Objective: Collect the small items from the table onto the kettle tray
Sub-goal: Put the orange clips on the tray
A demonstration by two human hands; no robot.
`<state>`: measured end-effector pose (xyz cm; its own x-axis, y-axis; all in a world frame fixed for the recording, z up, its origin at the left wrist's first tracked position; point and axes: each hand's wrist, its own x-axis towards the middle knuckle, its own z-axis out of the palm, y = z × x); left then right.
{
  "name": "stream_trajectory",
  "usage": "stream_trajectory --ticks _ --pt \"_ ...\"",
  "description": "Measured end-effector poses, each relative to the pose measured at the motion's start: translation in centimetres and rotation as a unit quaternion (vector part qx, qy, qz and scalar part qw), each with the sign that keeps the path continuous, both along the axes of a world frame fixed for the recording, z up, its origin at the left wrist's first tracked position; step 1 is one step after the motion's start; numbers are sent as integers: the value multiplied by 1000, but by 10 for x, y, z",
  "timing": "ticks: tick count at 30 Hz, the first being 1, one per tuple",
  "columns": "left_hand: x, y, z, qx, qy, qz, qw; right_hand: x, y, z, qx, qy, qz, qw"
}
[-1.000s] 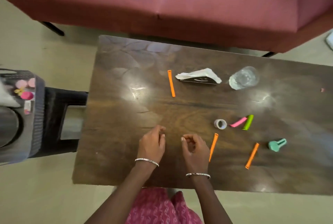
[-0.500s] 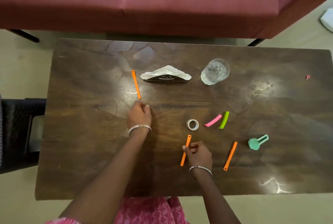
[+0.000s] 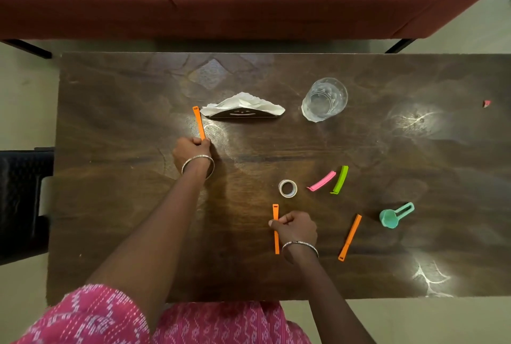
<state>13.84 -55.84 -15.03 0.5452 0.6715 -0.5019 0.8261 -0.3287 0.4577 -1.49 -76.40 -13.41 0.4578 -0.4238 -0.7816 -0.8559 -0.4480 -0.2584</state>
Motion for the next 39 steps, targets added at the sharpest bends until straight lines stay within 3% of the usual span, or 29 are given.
stream_trajectory --ticks 7,12,19,28,39 --pt "-74 -7 7 -152 -49 64 985 16 4 18 102 -48 -39 993" --pt "-134 2 26 -214 -63 43 974 30 34 39 244 -124 -131 953" --pt "-179 59 51 -312 -54 15 949 21 109 54 334 -148 -124 923" --pt "-209 178 79 -435 -44 66 897 -3 234 73 381 -134 -54 913" --pt "-227 327 107 -430 -59 93 896 -3 393 81 395 -127 -16 910"
